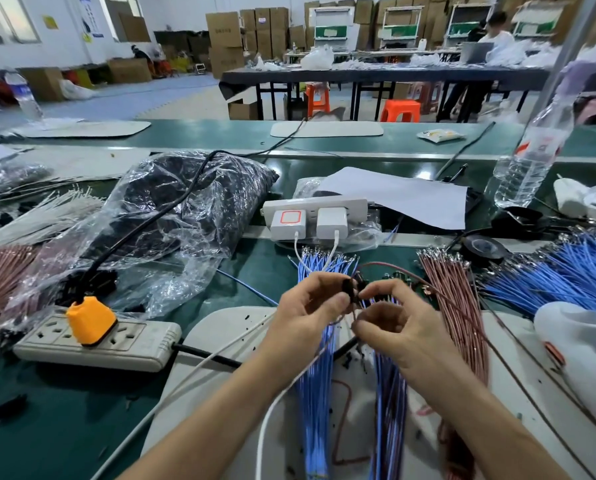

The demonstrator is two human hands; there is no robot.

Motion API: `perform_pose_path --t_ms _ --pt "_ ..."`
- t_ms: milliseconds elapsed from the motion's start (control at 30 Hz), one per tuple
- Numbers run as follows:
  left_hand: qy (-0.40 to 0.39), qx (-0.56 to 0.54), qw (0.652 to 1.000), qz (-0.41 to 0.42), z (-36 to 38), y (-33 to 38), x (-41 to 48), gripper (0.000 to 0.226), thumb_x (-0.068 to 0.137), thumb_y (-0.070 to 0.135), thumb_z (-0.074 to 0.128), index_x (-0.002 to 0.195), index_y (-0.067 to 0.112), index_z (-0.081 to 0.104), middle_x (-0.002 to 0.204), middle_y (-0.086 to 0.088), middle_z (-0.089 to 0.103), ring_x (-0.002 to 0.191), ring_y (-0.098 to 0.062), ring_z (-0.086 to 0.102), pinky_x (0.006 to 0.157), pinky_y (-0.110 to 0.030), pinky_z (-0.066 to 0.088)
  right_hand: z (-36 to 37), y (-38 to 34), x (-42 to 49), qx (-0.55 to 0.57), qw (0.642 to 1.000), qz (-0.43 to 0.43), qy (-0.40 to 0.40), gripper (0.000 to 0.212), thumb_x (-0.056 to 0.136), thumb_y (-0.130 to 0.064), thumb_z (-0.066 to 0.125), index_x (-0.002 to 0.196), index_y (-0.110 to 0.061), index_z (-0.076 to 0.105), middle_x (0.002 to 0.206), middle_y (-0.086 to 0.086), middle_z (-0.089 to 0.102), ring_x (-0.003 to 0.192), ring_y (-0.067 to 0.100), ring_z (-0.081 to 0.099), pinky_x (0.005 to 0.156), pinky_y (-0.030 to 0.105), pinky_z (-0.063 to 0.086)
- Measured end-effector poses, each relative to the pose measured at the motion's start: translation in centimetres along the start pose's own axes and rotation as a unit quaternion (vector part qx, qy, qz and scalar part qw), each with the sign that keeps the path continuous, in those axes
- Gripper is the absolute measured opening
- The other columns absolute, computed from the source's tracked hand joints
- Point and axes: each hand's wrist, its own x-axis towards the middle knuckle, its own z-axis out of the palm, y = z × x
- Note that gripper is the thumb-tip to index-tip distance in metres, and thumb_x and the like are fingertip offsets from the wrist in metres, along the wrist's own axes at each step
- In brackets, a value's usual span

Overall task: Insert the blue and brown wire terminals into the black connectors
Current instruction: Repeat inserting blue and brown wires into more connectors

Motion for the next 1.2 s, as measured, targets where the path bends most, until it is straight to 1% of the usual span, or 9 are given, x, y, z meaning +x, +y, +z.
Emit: perform_pose_path --t_ms 133,267,367,467,667,833,967,1067,1200 --pt "0.099 -0.316 0.933 -0.138 -0.6 0.5 1.2 0.017 0.069 0.000 0.055 0.078 0.001 0.070 0.072 -0.010 0.067 0.059 -0.014 0.064 0.060 -0.020 0.056 -0.9 -1.1 -0.7 0.073 0.963 0.132 -0.225 0.016 0.071 0.004 0.067 0.080 -0.008 0.066 0.064 0.003 0.058 0.053 0.011 0.044 0.050 0.019 0.033" --pt "0.158 -0.436 0.872 -0.154 -2.3 1.0 2.0 0.025 0.076 0.002 0.052 0.097 -0.003 0.064 0.081 -0.013 0.063 0.065 -0.016 0.060 0.060 -0.023 0.057 -1.9 -2.4 -1.1 0.010 0.881 0.158 -0.446 0.017 0.073 0.002 0.066 0.080 -0.013 0.069 0.069 -0.004 0.065 0.056 0.003 0.055 0.055 0.012 0.042" --pt "0.185 -0.424 0.876 -0.139 -3.4 1.2 2.5 0.025 0.090 0.001 0.043 0.104 0.001 0.064 0.084 -0.011 0.059 0.073 -0.014 0.055 0.060 -0.019 0.055 -2.0 -2.5 -1.0 0.005 0.833 0.182 -0.522 0.021 0.076 0.002 0.062 0.083 -0.017 0.067 0.073 -0.012 0.066 0.062 -0.004 0.059 0.061 0.009 0.045" --pt "0.135 -0.318 0.933 -0.098 -2.8 1.1 2.3 0.023 0.082 -0.002 0.049 0.097 0.003 0.066 0.079 -0.011 0.062 0.065 -0.014 0.059 0.060 -0.018 0.055 -1.6 -2.0 -1.0 0.034 0.852 0.181 -0.490 0.010 0.082 -0.009 0.066 0.090 -0.014 0.069 0.071 -0.009 0.068 0.058 -0.002 0.059 0.056 0.009 0.046" --pt "-0.007 -0.046 0.994 -0.102 0.4 0.6 0.0 0.030 0.089 -0.009 0.050 0.103 0.010 0.068 0.082 -0.006 0.060 0.064 -0.012 0.060 0.064 -0.018 0.051 -0.8 -0.6 -0.7 0.080 0.962 0.184 -0.184 0.020 0.074 -0.025 0.068 0.070 -0.005 0.070 0.056 0.008 0.055 0.036 0.007 0.045 0.033 0.014 0.032" --pt "0.143 -0.225 0.956 -0.123 -0.1 0.8 0.9 0.057 0.091 -0.015 0.040 0.141 0.012 0.035 0.083 -0.015 0.048 0.069 -0.019 0.054 0.057 -0.017 0.053 -1.4 -2.5 -1.1 -0.123 0.883 0.173 -0.419 0.014 0.084 -0.028 0.071 0.071 -0.024 0.076 0.060 -0.011 0.065 0.051 0.000 0.054 0.053 0.014 0.041" --pt "0.082 -0.107 0.989 -0.062 0.3 0.6 0.0 0.040 0.092 -0.013 0.043 0.123 0.008 0.059 0.083 -0.006 0.060 0.070 -0.013 0.059 0.068 -0.015 0.052 -1.7 -2.7 -1.0 -0.163 0.867 0.172 -0.439 0.016 0.082 -0.031 0.072 0.067 -0.028 0.073 0.059 -0.013 0.064 0.053 0.000 0.054 0.056 0.016 0.041" --pt "0.013 0.138 0.988 0.074 0.2 0.6 -0.7 0.036 0.094 -0.004 0.050 0.109 0.024 0.067 0.091 -0.002 0.064 0.083 -0.013 0.061 0.081 -0.020 0.049 -1.6 -1.8 -0.8 -0.054 0.942 0.195 -0.268 0.019 0.068 -0.028 0.081 0.076 -0.013 0.073 0.061 -0.001 0.064 0.045 0.010 0.056 0.043 0.019 0.044" --pt "-0.042 0.253 0.950 0.180 0.8 0.8 -1.3 0.038 0.090 -0.002 0.051 0.109 0.028 0.064 0.102 0.009 0.060 0.094 -0.011 0.060 0.083 -0.020 0.045 -1.3 -0.9 -0.2 0.076 0.988 0.109 -0.080 0.023 0.062 -0.015 0.074 0.078 0.000 0.069 0.068 0.016 0.064 0.052 0.021 0.062 0.050 0.026 0.053"
